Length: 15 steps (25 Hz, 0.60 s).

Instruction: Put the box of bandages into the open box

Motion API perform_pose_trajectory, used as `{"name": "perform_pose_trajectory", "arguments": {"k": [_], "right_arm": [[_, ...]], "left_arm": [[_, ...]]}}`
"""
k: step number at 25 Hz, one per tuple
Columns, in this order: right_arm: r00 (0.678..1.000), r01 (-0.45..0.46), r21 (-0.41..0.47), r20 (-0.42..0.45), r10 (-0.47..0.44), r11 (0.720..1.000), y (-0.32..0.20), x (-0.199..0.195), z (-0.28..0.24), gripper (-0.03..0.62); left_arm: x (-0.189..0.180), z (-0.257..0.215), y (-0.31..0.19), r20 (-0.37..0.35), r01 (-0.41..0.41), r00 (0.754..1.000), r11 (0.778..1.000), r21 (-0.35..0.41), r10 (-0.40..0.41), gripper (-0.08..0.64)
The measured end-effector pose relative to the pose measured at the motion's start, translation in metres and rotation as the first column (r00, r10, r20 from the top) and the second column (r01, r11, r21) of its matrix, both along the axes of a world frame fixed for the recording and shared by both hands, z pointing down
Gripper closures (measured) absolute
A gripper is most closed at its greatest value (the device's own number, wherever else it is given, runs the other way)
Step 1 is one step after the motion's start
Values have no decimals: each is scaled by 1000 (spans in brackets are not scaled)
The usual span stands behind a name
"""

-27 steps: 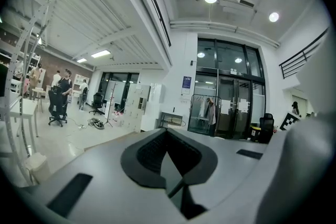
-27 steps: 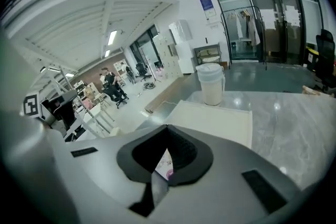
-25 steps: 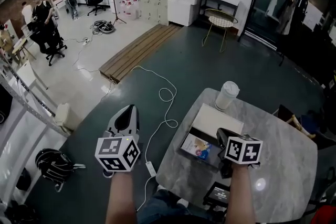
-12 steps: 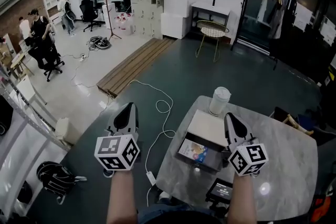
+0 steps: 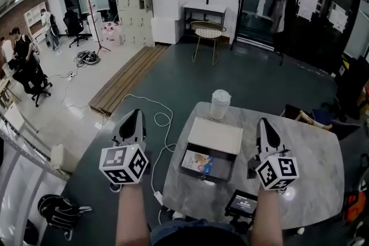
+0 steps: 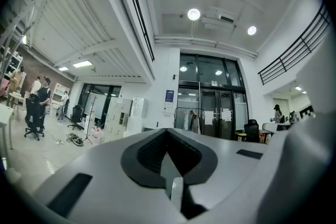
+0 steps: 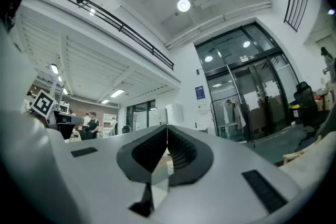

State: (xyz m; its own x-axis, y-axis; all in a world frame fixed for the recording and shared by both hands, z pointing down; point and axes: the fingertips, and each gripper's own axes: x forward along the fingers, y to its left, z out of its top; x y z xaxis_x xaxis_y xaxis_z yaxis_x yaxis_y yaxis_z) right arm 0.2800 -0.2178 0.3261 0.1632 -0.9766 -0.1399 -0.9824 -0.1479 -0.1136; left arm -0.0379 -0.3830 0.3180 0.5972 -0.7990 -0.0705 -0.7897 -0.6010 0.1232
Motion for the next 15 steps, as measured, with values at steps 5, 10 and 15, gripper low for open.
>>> {"name": "perform_pose_trajectory", "arguments": {"k": [5, 10, 15], "right_arm": [[988, -150, -40, -42, 148, 988, 40, 38, 1, 568], [968, -228, -57, -118, 220, 972, 78, 59, -8, 568], [944, -286, -23, -179, 278, 958, 104, 70, -24, 568]], "left_arm": [[34, 1, 3, -2, -73, 997, 997, 3, 73, 548], [72, -2, 7, -3, -151, 989, 988, 15, 151, 548], [99, -10, 18, 2, -214, 977, 976, 42, 214, 548]]}}
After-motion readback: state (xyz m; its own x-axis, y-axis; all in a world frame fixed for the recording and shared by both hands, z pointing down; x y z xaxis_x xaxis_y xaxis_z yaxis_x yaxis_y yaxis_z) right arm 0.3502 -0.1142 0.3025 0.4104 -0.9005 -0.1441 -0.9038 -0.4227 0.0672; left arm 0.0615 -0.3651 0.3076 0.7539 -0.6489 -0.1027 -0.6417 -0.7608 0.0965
